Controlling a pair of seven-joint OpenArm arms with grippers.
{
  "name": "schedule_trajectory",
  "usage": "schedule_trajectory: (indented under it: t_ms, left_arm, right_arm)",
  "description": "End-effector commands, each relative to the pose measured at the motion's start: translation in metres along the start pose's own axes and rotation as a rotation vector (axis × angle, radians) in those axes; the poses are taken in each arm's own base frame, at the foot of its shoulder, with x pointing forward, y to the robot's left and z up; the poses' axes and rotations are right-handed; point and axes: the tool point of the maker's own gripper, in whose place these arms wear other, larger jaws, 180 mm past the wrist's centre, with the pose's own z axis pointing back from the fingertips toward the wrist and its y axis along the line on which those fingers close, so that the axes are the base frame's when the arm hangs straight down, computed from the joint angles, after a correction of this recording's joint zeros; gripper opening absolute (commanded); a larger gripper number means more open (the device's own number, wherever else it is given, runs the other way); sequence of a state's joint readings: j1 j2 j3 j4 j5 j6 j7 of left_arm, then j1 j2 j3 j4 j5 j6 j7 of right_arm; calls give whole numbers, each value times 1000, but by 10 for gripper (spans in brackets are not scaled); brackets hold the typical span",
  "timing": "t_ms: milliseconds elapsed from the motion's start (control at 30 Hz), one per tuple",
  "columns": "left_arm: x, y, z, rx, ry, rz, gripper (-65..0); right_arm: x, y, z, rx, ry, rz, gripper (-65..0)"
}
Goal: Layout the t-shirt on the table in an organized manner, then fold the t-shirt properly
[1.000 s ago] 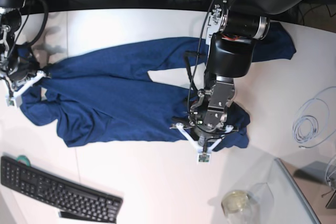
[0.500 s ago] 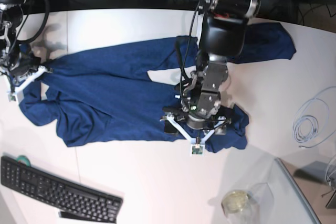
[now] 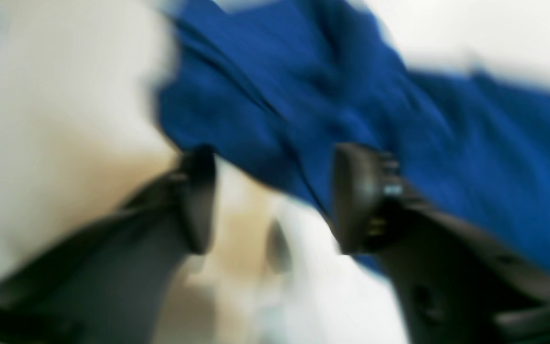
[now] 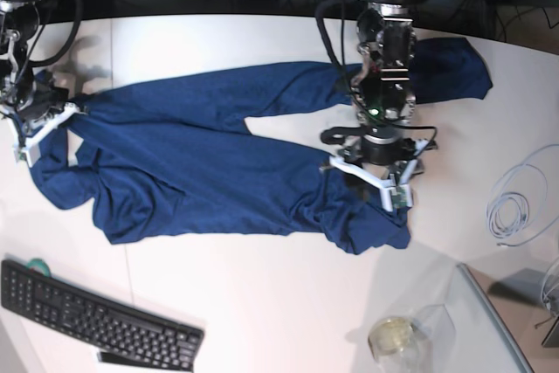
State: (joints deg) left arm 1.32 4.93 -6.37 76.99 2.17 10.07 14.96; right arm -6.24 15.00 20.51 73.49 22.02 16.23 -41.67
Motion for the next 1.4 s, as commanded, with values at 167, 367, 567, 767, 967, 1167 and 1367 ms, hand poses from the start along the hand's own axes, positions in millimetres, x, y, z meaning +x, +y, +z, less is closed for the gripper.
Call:
schedule_trajectory:
  t_ms: [167, 367, 567, 767, 967, 1167, 1367]
  left_arm:
    - [-6, 13, -10, 10, -46, 97, -418]
    - [-10, 16, -17, 2, -55, 145, -418]
    - [8, -12, -14, -108, -89, 140, -263]
    - [14, -19, -21, -120, -87, 146, -133]
    - [18, -12, -28, -97, -90, 164, -135]
    - [32, -12, -33, -96, -116, 171, -169]
    - [32, -17, -39, -102, -102, 164, -308]
  right_arm:
    - [17, -5, 5, -10, -46, 10, -621]
    - [16, -5, 5, -10, -44, 10, -621]
    - [16, -5, 5, -10, -44, 10, -621]
    - [16, -5, 5, -10, -44, 10, -621]
    - [16, -6, 5, -11, -43, 10, -621]
    - [18, -5, 5, -11, -46, 9, -621]
    - [18, -5, 5, -10, -46, 9, -621]
